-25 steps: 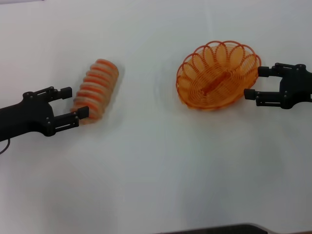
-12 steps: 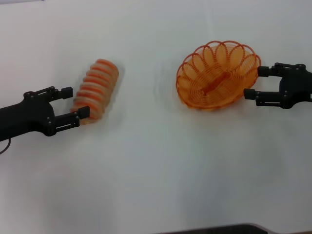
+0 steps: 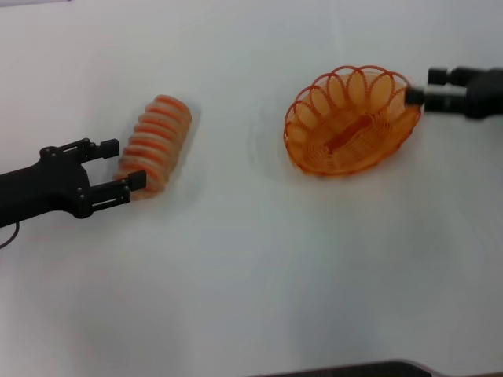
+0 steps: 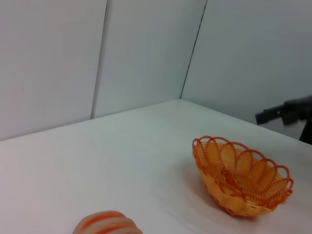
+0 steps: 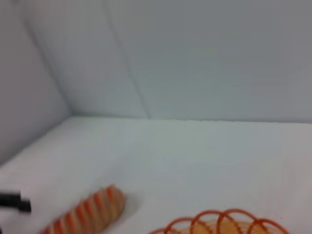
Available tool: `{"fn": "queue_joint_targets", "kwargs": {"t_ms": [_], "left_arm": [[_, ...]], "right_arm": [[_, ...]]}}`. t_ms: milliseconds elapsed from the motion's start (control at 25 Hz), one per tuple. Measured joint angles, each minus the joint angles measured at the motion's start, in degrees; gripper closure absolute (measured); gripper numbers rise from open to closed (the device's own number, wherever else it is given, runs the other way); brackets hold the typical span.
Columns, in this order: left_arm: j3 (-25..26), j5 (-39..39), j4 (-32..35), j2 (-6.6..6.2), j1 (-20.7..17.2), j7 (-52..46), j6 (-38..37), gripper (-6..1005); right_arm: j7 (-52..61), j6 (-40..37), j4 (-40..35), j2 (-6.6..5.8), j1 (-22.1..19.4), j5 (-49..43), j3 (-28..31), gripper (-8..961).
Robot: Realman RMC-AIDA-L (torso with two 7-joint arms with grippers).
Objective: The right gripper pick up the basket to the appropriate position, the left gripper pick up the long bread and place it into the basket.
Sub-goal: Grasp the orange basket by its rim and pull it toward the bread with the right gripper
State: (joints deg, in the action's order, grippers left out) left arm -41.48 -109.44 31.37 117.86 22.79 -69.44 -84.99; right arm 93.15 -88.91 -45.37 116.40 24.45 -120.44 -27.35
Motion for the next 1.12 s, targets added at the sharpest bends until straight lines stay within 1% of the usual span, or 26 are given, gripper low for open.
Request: {"fn": "queue_joint_targets", "kwargs": {"t_ms": [80, 200, 320, 440, 600, 760, 880, 960, 1120], "left_arm": [[0.1, 0.0, 0.0, -0.02, 0.1, 0.0, 0.0, 250], [0.2, 0.1, 0.0, -0.05, 0.2, -0.1, -0.1, 250], [0.8, 0.1, 0.0, -0.08, 0.2, -0.2, -0.5, 250], [0.8, 0.1, 0.0, -0.09, 0.2, -0.4, -0.5, 250], [0.8, 0.1, 0.3, -0.19, 0.2, -0.7, -0.6, 250], [0.8, 0.1, 1.5, -0.05, 0.2, -0.7, -0.7, 250], [0.7, 0.1, 2.0, 0.03, 0.2, -0.7, -0.7, 249], [0.6, 0.1, 2.3, 0.04, 0.3, -0.7, -0.8, 249], [0.6, 0.0, 2.9, 0.12, 0.3, -0.8, -1.0, 249]], "right_arm": [[6.3, -0.1, 0.0, -0.97, 1.3, 0.0, 0.4, 120], [17.2, -0.1, -1.2, -2.03, 3.0, -1.0, 0.6, 120], [25.6, 0.5, -3.2, -2.71, 4.4, -3.0, 0.6, 120], [33.0, 1.5, -3.6, -3.55, 6.5, -6.4, 0.6, 121], [40.2, 3.1, -3.6, -4.19, 9.1, -11.6, 0.6, 121], [44.4, 4.3, -3.8, -4.35, 12.2, -18.2, 0.3, 120], [45.2, 6.1, -3.8, -4.1, 14.2, -22.3, -0.3, 119], [44.9, 7.2, -3.8, -3.82, 15.2, -24.0, -1.7, 121], [44.9, 9.2, -3.3, -3.17, 16.9, -26.8, -7.0, 126]]}}
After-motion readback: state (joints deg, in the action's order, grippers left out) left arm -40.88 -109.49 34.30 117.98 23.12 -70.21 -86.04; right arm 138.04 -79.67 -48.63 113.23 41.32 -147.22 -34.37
